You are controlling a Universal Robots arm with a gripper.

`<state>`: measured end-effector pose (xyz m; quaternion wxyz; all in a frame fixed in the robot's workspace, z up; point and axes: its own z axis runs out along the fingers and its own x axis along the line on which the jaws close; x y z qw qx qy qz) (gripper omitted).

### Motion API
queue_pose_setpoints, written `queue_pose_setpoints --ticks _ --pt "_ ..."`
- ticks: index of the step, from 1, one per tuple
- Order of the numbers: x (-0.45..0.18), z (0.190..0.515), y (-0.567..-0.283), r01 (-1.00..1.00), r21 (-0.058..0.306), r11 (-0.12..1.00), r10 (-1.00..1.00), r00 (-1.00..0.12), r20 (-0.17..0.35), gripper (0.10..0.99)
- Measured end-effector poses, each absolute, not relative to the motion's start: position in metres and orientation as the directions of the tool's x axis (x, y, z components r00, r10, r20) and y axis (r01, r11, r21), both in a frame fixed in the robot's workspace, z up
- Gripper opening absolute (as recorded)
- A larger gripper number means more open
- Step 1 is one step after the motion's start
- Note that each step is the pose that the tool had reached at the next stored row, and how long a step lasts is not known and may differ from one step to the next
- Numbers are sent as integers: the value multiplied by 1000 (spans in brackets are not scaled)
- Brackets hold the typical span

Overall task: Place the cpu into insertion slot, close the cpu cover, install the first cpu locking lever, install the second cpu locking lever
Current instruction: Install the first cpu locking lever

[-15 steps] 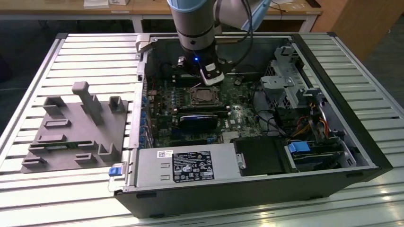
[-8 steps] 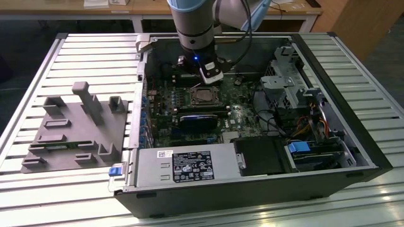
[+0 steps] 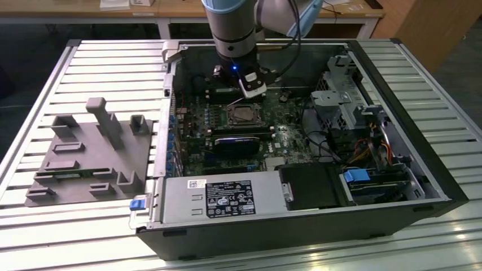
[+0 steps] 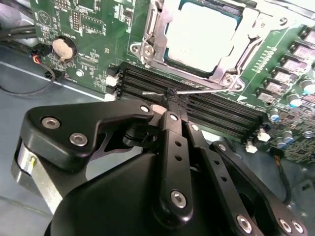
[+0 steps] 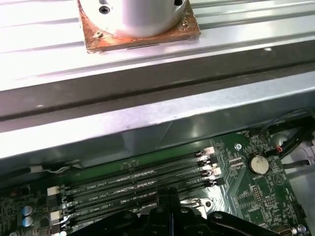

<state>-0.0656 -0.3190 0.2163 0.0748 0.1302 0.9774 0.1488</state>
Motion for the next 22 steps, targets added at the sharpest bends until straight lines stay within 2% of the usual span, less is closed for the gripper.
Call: queue_pose_setpoints --ticks 13,22 --pt "-63 212 -319 255 311 916 304 -945 -119 106" --pt "-63 208 -313 276 281 919 322 -937 -133 106"
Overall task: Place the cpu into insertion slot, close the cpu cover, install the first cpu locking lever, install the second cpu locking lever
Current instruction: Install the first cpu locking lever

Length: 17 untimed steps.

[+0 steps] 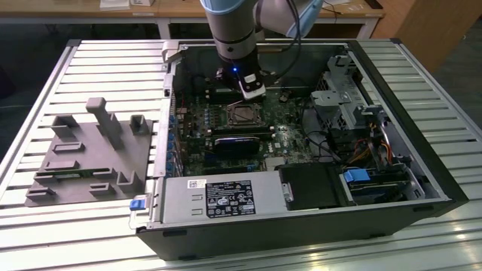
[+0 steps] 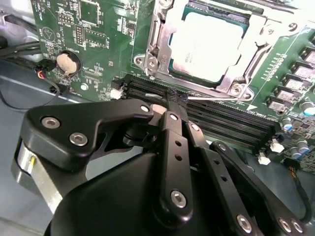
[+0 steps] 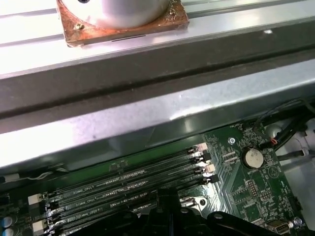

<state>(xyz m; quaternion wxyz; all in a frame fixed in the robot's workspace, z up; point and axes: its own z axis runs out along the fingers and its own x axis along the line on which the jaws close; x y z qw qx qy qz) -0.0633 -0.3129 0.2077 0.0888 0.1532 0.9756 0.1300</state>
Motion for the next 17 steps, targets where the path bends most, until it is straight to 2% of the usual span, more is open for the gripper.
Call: queue_pose_setpoints --ticks 17 --pt "-63 204 -306 304 252 919 347 -926 -146 106"
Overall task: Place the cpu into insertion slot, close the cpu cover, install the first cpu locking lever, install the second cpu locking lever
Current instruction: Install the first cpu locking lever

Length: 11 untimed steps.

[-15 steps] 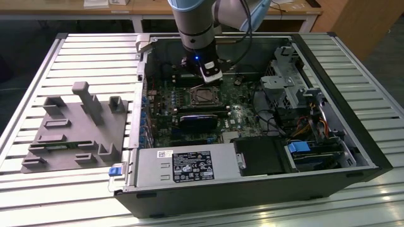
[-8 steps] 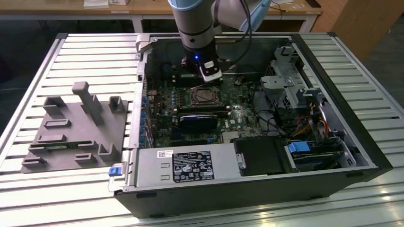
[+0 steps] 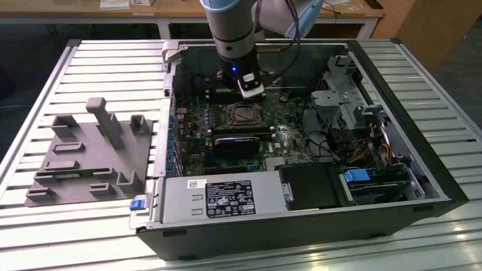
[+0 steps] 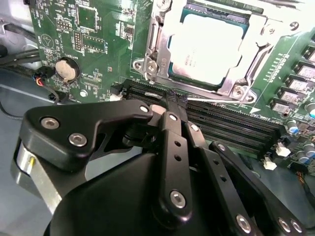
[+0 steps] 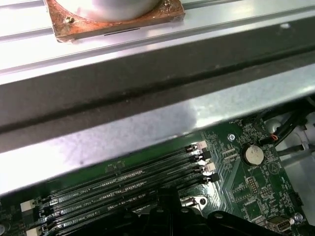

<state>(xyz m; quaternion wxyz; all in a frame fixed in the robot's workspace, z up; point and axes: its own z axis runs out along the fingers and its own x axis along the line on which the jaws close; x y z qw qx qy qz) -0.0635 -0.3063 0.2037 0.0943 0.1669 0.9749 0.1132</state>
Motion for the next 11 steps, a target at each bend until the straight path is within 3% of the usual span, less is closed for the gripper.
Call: queue_pose_setpoints --ticks 11 --pt "-63 203 -300 310 243 919 351 -924 -150 106"
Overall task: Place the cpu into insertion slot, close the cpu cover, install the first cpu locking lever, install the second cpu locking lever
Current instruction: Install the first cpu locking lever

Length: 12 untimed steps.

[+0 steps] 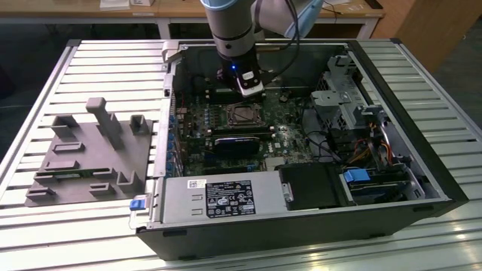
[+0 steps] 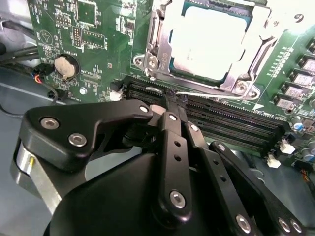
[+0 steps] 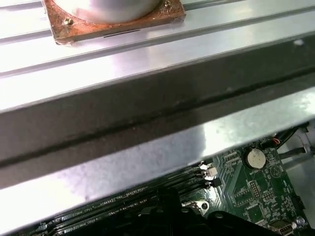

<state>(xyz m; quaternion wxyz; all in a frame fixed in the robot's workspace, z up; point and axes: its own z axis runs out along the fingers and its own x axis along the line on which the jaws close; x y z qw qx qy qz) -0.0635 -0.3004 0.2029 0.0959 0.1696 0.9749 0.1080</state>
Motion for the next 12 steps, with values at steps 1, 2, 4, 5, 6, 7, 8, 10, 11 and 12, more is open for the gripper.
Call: queue_pose_setpoints --ticks 1,2,4,5,6,7,8,10,11,12 --pt "-63 203 -300 311 239 920 352 -924 -152 106" --pt "-63 202 -300 312 235 920 352 -923 -154 106" --pt "-63 202 -300 314 228 922 353 -922 -157 106" --pt "-63 201 -300 316 225 922 354 -922 -158 106" --pt "-63 201 -300 317 222 922 355 -921 -159 106" --pt "-63 201 -300 317 221 922 355 -921 -160 106" --pt "-63 200 -300 318 220 922 356 -921 -160 106" --pt "-63 200 -299 319 220 922 356 -921 -160 106" --pt "-63 200 -298 319 220 922 357 -920 -160 106" --pt "-63 200 -298 319 220 922 357 -920 -160 106"
